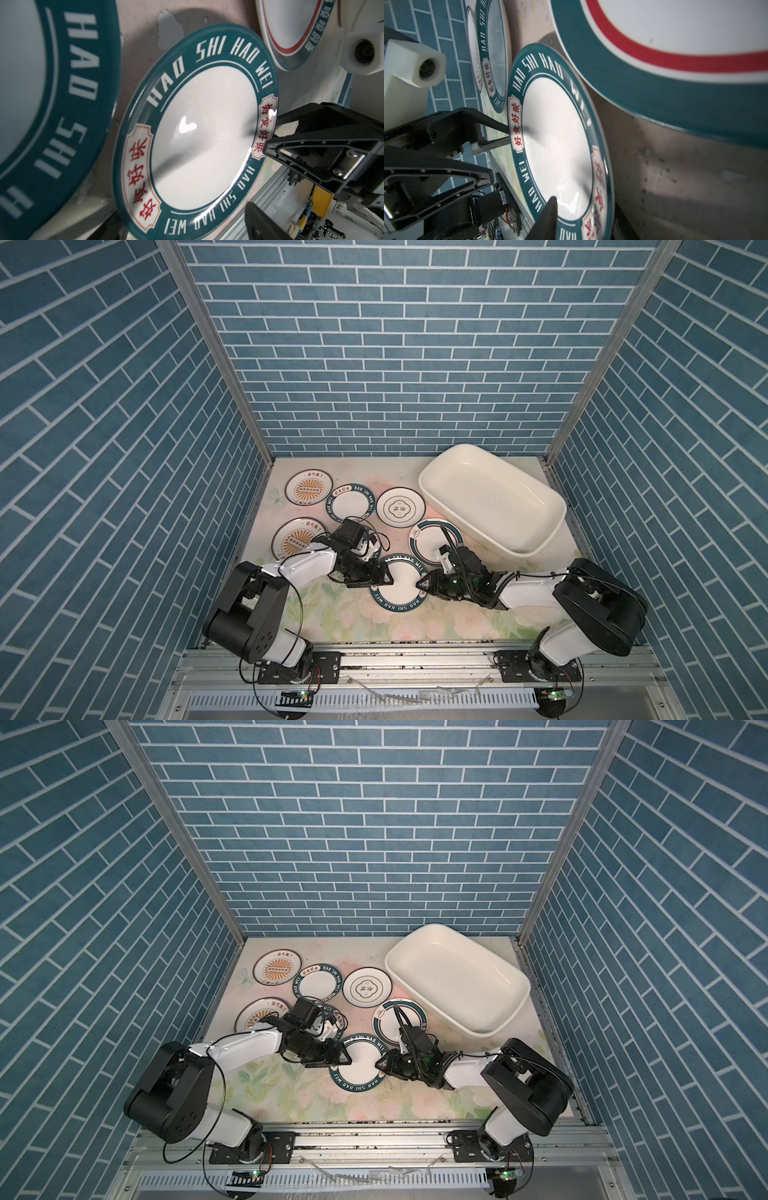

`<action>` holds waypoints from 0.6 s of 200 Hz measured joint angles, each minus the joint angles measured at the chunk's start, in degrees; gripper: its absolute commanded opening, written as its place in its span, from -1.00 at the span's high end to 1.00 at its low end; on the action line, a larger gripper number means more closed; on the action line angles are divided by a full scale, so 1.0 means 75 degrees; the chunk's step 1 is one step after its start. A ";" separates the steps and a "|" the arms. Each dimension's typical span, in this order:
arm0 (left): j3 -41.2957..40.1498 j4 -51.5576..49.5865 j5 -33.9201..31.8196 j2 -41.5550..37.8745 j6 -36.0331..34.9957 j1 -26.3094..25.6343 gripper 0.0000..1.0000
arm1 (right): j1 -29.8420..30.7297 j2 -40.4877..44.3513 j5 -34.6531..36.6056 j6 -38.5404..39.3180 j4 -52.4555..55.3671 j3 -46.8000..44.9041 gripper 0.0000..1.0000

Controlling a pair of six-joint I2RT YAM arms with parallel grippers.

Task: Place the plates into the plastic bin on the countertop
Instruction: Pick up the plate from the bottom-center of the table.

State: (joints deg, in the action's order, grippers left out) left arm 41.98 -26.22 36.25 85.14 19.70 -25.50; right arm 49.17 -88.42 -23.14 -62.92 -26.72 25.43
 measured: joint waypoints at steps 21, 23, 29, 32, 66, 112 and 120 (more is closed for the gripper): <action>0.0000 0.0015 0.0012 0.0050 -0.0003 -0.0012 -0.71 | 0.0000 -0.0166 -0.0026 -0.0187 -0.0525 -0.0108 0.22; 0.0000 0.0017 0.0015 0.0052 -0.0006 -0.0012 -0.71 | 0.0000 -0.0187 -0.0029 -0.0195 -0.0574 -0.0117 0.22; 0.0000 0.0026 0.0026 0.0076 -0.0006 -0.0020 -0.71 | 0.0000 -0.0236 -0.0032 -0.0245 -0.0726 -0.0143 0.23; 0.0000 0.0032 0.0032 0.0090 -0.0006 -0.0026 -0.71 | 0.0000 -0.0262 -0.0032 -0.0259 -0.0801 -0.0157 0.23; 0.0000 0.0076 0.0163 0.0201 -0.0020 -0.0090 -0.70 | 0.0000 -0.0475 -0.0044 -0.0498 -0.1428 -0.0306 0.30; 0.0000 0.0221 0.0358 0.0271 -0.0038 -0.0105 -0.68 | 0.0003 -0.0548 -0.0061 -0.0641 -0.1649 -0.0373 0.41; 0.0000 0.0242 0.0379 0.0271 -0.0047 -0.0105 -0.68 | 0.0006 -0.0554 -0.0061 -0.0647 -0.1649 -0.0373 0.45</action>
State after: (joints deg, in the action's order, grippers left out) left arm 41.98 -24.40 39.09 87.18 19.35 -26.28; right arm 49.21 -92.58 -23.59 -67.77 -39.09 22.63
